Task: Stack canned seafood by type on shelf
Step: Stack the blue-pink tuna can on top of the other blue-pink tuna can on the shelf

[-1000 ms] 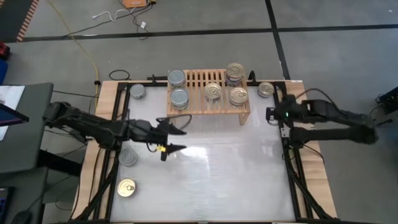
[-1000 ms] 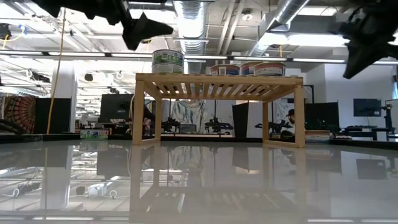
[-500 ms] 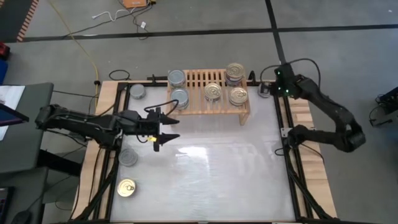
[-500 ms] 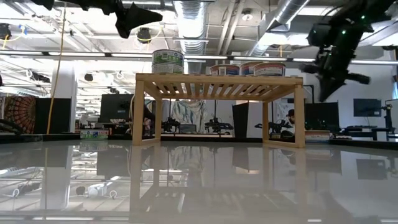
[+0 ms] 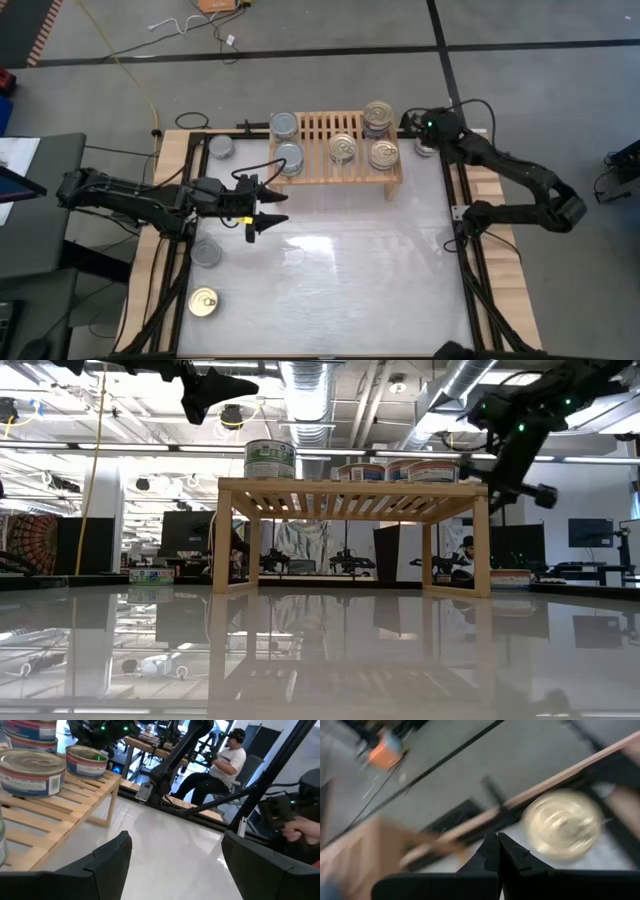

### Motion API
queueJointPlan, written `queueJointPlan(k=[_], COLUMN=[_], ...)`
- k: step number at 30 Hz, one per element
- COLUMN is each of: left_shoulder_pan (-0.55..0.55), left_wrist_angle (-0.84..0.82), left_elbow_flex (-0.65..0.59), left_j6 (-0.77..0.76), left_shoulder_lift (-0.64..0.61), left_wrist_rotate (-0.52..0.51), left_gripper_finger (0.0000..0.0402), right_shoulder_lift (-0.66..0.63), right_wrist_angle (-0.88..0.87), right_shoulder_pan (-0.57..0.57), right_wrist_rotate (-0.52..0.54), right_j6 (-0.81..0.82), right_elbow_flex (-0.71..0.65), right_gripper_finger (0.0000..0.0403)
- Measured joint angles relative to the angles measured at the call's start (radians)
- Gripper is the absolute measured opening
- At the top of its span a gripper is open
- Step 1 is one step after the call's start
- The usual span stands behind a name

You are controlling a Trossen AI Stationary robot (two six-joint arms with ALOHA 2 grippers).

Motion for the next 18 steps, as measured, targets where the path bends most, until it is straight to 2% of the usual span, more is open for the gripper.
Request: queueJointPlan(k=[3,7,10,15,18], left_shoulder_pan=[-0.001,-0.002,-0.008,-0.02,-0.026], left_wrist_angle=[0.0,0.001,0.001,0.002,0.002], left_elbow_flex=[0.0,0.0,0.0,0.0,0.0], left_j6=[-0.016,-0.019,-0.019,-0.019,-0.018], left_shoulder_lift=[0.0,0.0,0.0,0.0,0.0], left_wrist_rotate=[0.0,0.0,0.0,0.0,0.0], left_gripper_finger=[0.0297,0.0297,0.0297,0.0297,0.0297], right_shoulder_lift=[0.029,0.09,0.145,0.23,0.278], right_wrist_angle=[0.04,0.091,0.076,0.061,0.032], right_shoulder_pan=[-0.056,-0.075,-0.092,-0.135,-0.171], right_wrist_rotate=[0.009,0.013,0.001,-0.067,-0.117], right_j6=[0.032,0.073,0.181,0.34,0.359], right_elbow_flex=[-0.004,-0.002,-0.001,-0.001,0.0], right_gripper_finger=[0.0022,0.0021,0.0021,0.0021,0.0021])
